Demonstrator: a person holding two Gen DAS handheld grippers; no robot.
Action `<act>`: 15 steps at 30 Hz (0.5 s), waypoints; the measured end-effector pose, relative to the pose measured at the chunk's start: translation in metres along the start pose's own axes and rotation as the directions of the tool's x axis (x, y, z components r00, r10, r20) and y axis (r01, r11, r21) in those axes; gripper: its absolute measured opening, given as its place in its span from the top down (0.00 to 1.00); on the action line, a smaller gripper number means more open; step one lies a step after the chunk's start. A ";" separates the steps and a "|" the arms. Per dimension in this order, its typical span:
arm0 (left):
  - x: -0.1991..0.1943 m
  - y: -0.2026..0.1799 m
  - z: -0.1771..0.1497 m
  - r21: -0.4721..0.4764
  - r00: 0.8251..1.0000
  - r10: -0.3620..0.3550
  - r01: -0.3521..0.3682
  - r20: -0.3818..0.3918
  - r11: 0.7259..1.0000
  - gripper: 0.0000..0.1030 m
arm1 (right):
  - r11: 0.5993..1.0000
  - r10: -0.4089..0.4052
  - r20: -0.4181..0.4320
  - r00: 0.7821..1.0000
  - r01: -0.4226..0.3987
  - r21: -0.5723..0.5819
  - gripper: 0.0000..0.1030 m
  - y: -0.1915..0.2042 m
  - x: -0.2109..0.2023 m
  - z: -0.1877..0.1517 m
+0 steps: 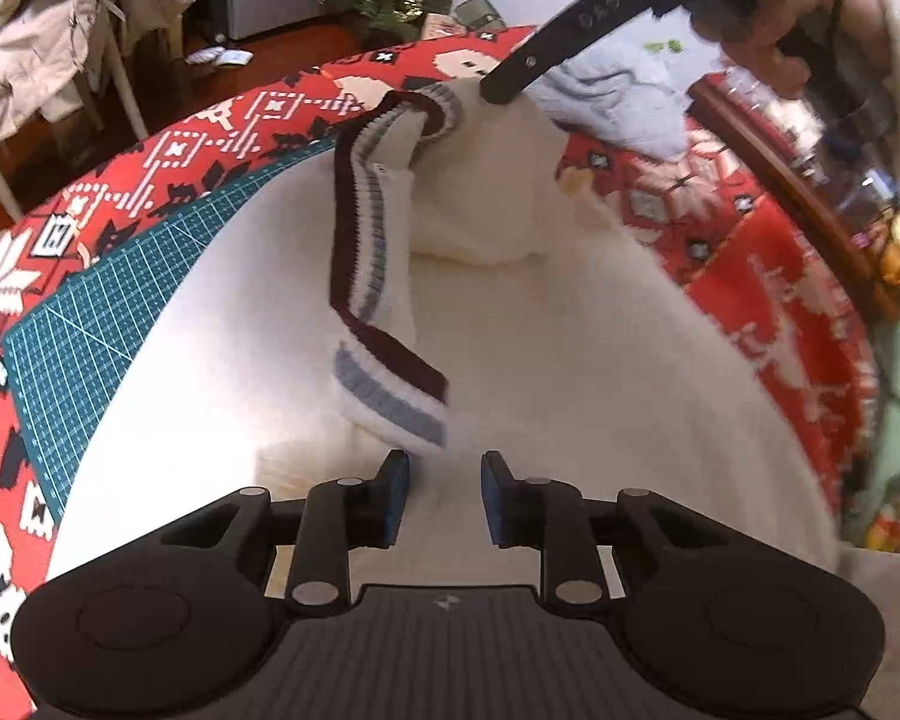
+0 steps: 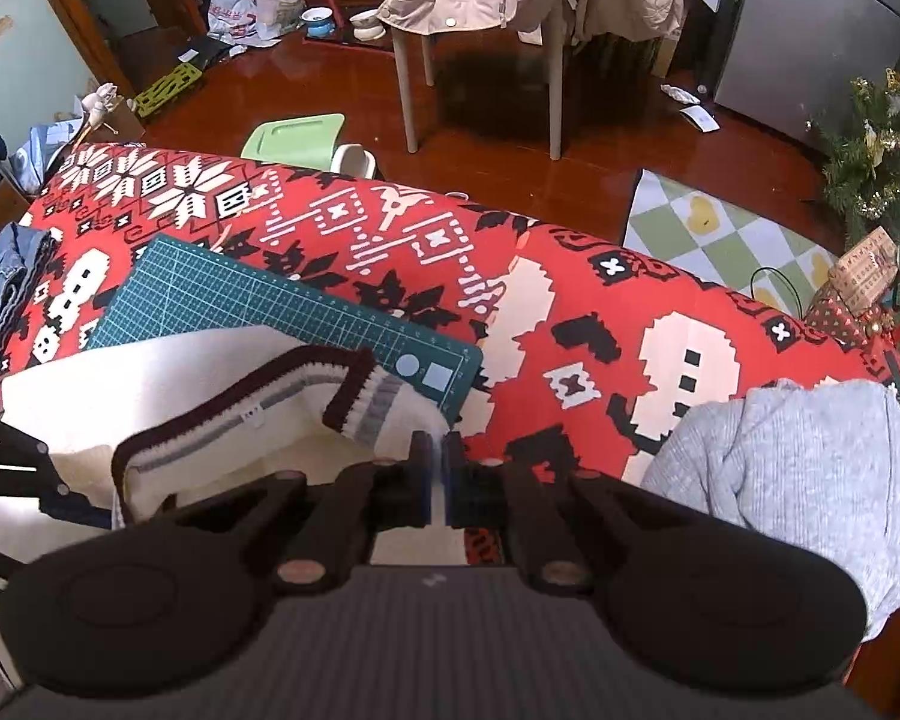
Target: Fold clothes
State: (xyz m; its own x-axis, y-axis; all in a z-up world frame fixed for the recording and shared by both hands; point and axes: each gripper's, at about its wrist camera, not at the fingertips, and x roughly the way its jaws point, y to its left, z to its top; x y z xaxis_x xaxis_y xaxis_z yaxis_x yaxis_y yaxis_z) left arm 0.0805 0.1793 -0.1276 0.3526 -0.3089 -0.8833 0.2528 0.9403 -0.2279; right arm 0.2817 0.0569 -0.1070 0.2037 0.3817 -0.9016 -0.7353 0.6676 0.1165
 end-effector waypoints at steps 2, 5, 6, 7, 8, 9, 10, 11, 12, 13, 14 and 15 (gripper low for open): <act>-0.012 0.006 0.001 -0.021 1.000 -0.026 0.026 0.015 0.999 0.73 | 1.000 -0.001 0.001 1.000 0.001 0.002 0.96 -0.002 -0.003 -0.002; -0.029 0.022 0.006 -0.035 0.999 -0.010 0.012 0.042 0.999 0.73 | 1.000 -0.005 -0.002 1.000 0.005 0.009 0.96 -0.004 -0.006 -0.005; -0.033 0.029 0.009 -0.035 0.999 0.002 0.000 0.050 0.999 0.73 | 1.000 -0.007 -0.004 1.000 0.007 0.013 0.96 -0.005 -0.006 -0.007; -0.037 0.036 0.012 -0.034 0.998 0.015 -0.013 0.057 0.999 0.73 | 1.000 -0.008 -0.006 1.000 0.008 0.018 0.97 -0.006 -0.007 -0.009; -0.038 0.043 0.015 -0.023 0.998 0.027 -0.025 0.057 0.999 0.74 | 1.000 -0.009 -0.008 1.000 0.009 0.024 0.97 -0.007 -0.007 -0.011; -0.034 0.049 0.019 0.005 0.999 0.032 -0.032 0.044 0.999 0.76 | 0.999 -0.009 -0.010 1.000 0.009 0.031 0.97 -0.008 -0.008 -0.014; -0.029 0.054 0.022 0.036 0.999 0.023 -0.024 0.027 0.999 0.76 | 0.999 -0.009 -0.012 1.000 0.010 0.037 0.97 -0.009 -0.008 -0.016; -0.022 0.056 0.025 0.065 1.000 0.007 -0.008 0.010 0.998 0.76 | 0.999 -0.009 -0.014 1.000 0.010 0.041 0.97 -0.009 -0.008 -0.017; -0.015 0.058 0.028 0.093 1.000 -0.009 0.009 -0.007 0.996 0.76 | 0.999 -0.009 -0.015 1.000 0.010 0.045 0.97 -0.009 -0.008 -0.019; -0.008 0.059 0.031 0.121 0.999 -0.025 0.027 -0.025 0.992 0.76 | 0.999 -0.009 -0.016 1.000 0.010 0.048 0.97 -0.009 -0.008 -0.020; -0.002 0.059 0.033 0.148 0.998 -0.040 0.047 -0.045 0.988 0.76 | 0.999 -0.008 -0.017 1.000 0.009 0.050 0.97 -0.009 -0.008 -0.022; 0.005 0.058 0.035 0.176 0.996 -0.055 0.066 -0.066 0.982 0.76 | 0.999 -0.007 -0.018 1.000 0.008 0.049 0.97 -0.010 -0.008 -0.022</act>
State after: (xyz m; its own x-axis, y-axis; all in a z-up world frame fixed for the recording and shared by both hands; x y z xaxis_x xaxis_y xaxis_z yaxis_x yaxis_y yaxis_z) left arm 0.1289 0.2274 -0.1306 0.2777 -0.3503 -0.8945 0.4300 0.8780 -0.2103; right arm 0.2729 0.0334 -0.1103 0.1973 0.3655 -0.9097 -0.7013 0.7010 0.1295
